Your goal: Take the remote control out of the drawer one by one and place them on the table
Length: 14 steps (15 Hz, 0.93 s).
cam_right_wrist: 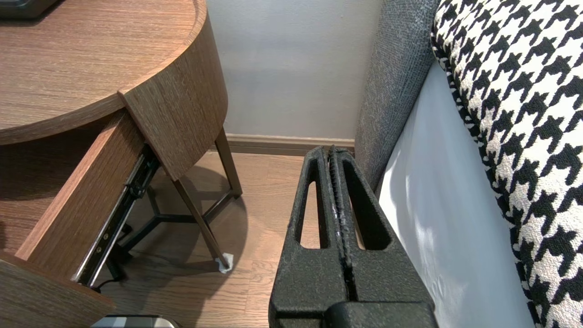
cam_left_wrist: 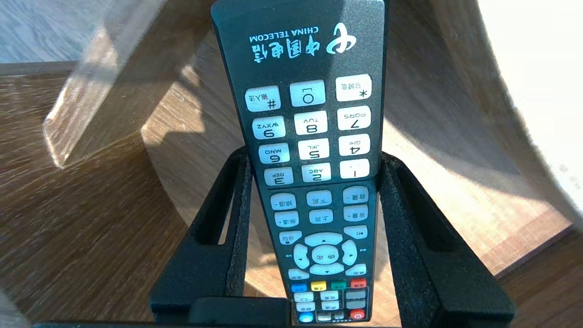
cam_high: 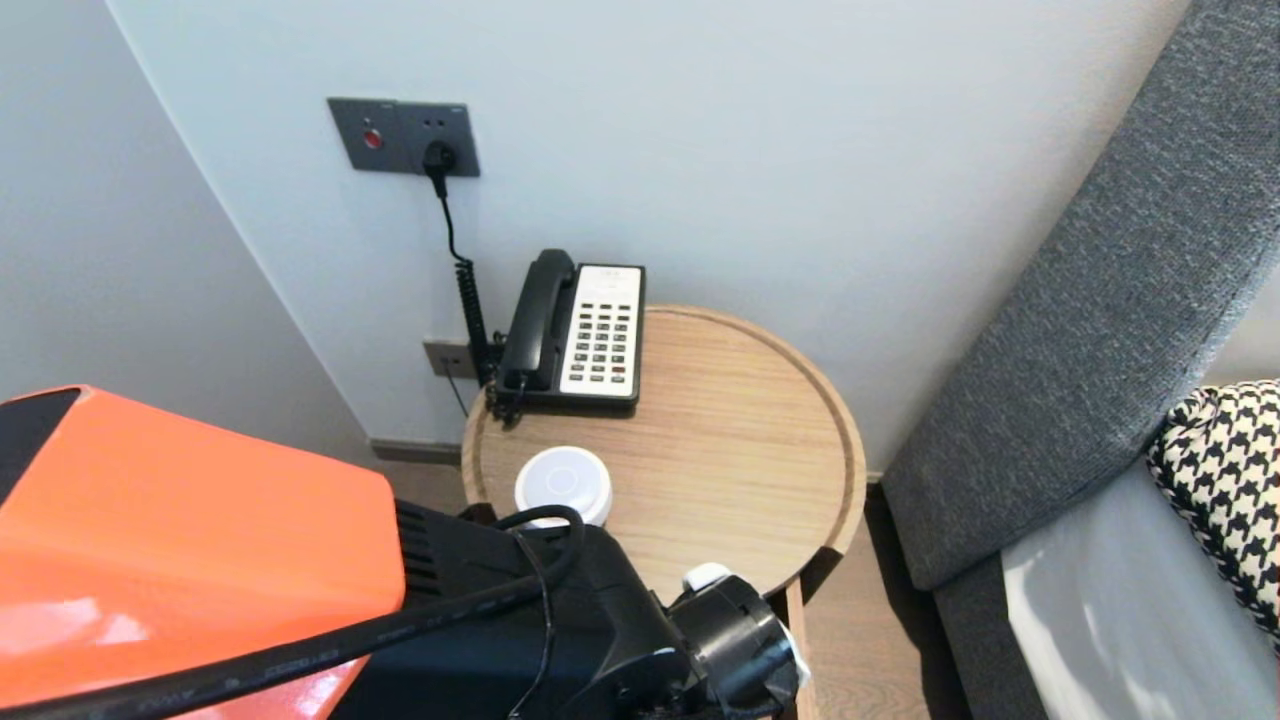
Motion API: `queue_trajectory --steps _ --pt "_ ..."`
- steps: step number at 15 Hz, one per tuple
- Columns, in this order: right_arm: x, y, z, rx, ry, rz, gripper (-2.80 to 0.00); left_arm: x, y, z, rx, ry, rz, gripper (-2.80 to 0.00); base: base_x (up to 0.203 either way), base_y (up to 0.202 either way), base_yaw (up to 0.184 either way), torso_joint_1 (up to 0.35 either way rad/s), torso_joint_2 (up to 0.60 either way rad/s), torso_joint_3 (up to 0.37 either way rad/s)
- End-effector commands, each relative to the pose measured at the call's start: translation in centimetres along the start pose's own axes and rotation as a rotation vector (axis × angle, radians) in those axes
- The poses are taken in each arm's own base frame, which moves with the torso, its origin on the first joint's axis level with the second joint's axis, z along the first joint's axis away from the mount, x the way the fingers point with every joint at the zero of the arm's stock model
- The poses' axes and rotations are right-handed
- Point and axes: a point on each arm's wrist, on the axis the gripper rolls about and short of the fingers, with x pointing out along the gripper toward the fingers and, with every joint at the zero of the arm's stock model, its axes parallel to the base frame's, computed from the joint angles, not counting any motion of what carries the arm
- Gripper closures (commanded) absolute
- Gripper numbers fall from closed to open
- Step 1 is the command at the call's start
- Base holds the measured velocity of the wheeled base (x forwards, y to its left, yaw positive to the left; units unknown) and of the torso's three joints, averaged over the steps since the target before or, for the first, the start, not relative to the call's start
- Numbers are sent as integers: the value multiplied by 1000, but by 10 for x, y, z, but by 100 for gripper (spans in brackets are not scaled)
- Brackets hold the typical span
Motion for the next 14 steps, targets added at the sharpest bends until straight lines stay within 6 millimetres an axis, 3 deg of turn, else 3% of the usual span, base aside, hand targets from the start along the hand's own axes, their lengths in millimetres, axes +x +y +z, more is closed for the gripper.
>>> queue_trajectory --steps 1,14 --pt "2 0 -7 0 25 0 0 -2 1 2 -31 -29 -3 0 0 0 0 0 0 0" --pt "2 0 -7 0 25 0 0 -23 13 20 -66 -69 -55 0 0 0 0 0 0 0"
